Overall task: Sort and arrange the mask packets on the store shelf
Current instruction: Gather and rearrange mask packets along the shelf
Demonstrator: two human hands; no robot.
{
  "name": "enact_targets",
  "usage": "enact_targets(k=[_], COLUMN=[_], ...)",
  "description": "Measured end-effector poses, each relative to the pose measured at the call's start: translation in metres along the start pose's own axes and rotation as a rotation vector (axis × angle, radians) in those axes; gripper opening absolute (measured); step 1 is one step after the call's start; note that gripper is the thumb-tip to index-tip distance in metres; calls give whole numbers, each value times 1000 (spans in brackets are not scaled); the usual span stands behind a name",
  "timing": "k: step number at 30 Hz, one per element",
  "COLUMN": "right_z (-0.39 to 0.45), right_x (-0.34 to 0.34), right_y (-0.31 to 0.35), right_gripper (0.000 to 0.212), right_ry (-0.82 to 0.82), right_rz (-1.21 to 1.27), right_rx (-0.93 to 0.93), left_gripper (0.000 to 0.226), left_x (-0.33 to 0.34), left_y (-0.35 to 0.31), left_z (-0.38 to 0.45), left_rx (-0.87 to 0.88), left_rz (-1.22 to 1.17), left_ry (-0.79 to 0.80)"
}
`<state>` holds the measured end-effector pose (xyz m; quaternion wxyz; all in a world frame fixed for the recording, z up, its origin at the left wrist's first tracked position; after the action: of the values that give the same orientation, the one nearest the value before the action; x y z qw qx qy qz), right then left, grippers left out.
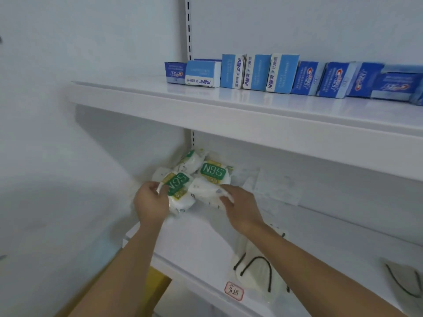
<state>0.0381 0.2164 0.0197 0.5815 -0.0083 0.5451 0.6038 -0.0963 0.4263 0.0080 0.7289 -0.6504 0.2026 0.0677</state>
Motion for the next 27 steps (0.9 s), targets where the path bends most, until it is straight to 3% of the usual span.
enact_targets(k=[3,12,17,20,22,25,27], right_z=[-5,-38,-88,-116,-133,-160,-172], right_x=[-23,-56,-83,-107,-119,-132,-139], right_y=[4,-18,-50,-65,-75,-88,-99], right_gripper=[30,23,49,49,49,67,57], right_ry=[-160,-181,-107,-133,-54,69,59], right_rz=[25,147,108,398,742,1214,1355], right_rx=[-40,138,324,486,587,668,716], left_gripper=[18,14,16,22,15,3,9], left_x=[-11,-22,-2,22,36,54,62], left_y=[-9,-4,-24,-34,-40,-42,-43], left_z=[-12,-53,-93,-120,-141,-169,-183], left_rx=[-25,-229,-212,-212,-216,-241,-242], left_rz=[-197,-528,-600,-638,-661,-685,-670], left_ry=[-21,16,86,208,272,344,363])
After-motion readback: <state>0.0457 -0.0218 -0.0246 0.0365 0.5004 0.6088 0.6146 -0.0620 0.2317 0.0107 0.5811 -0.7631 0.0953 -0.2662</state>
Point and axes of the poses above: each hand's wrist, its own z-axis towards the middle knuckle, its own x-axis out of the palm, y = z × x, the point moved 4 cm from there along z, towards the middle knuckle, and after that the axes turned 10 degrees about -x, right-handed, at the moved point
